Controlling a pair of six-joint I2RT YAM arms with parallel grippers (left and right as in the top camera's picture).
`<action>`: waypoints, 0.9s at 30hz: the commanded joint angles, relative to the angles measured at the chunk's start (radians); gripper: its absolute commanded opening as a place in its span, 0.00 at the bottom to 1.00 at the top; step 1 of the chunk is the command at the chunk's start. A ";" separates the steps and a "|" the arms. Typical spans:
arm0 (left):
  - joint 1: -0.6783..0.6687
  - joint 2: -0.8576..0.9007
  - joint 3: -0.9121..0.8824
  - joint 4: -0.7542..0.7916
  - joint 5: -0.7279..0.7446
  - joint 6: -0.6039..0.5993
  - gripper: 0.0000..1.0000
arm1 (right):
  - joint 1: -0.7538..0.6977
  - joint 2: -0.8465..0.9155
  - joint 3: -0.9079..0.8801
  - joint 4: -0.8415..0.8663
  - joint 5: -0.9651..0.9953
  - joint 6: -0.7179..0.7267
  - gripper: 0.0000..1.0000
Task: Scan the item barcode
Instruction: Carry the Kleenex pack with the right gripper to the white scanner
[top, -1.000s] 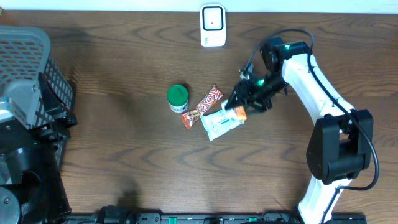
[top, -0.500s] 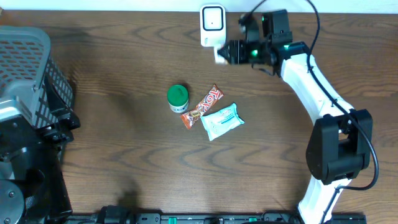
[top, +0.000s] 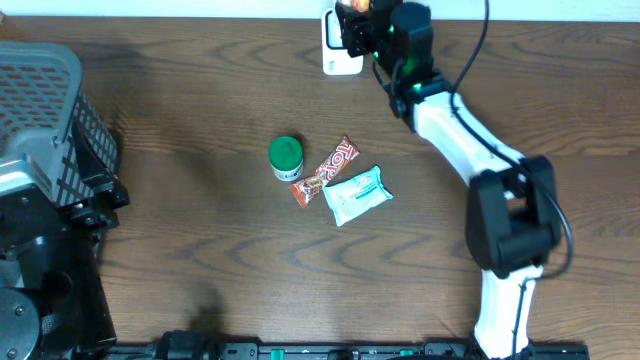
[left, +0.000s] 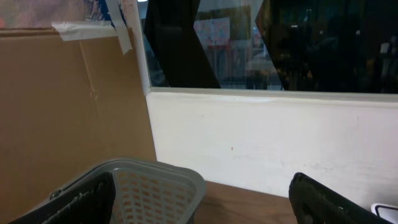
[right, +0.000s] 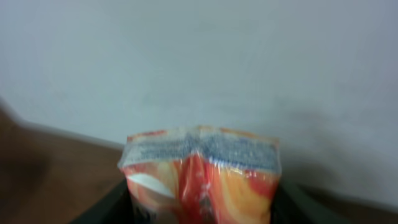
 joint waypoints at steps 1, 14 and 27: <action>0.005 -0.005 -0.002 -0.007 0.005 -0.002 0.89 | 0.000 0.112 0.003 0.111 0.098 -0.015 0.51; 0.005 -0.005 -0.002 -0.010 0.005 -0.002 0.89 | 0.001 0.299 0.018 0.328 0.142 0.101 0.53; 0.005 -0.006 -0.002 -0.003 0.005 -0.002 0.89 | -0.041 -0.049 0.036 -0.107 0.101 0.071 0.43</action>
